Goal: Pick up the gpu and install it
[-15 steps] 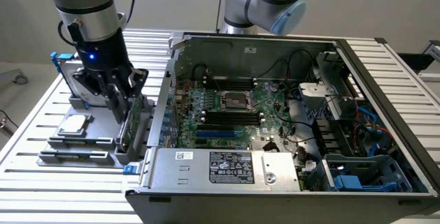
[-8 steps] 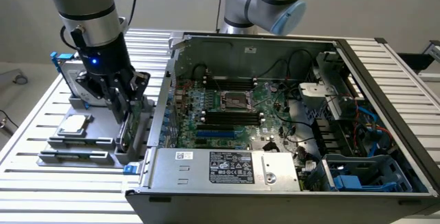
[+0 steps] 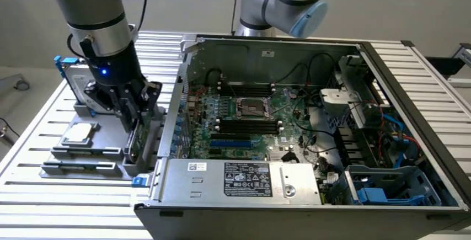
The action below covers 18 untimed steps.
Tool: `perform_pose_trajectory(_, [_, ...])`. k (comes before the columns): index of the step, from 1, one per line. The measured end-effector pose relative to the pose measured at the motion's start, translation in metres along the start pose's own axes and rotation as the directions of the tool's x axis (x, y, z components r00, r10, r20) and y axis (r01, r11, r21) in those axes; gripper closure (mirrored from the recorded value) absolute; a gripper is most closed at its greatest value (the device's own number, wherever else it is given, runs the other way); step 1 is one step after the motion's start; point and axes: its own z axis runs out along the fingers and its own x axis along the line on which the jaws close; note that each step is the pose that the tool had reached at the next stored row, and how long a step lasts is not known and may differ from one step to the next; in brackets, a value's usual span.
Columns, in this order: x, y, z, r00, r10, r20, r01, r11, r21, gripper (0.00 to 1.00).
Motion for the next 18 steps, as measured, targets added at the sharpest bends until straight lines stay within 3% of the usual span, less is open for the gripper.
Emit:
perform_pose_trajectory(5, [0.001, 0.0001, 0.0056, 0.9999, -0.004, 0.0159, 0.004, 1.0, -0.0017, 0.64])
perform_pose_trajectory(10, [0.002, 0.0001, 0.0071, 0.9998, -0.004, 0.0172, 0.004, 1.0, -0.0066, 0.64])
perform_pose_trajectory(18, [0.003, 0.0, 0.0118, 0.9999, -0.002, 0.0171, 0.003, 1.0, -0.0087, 0.64])
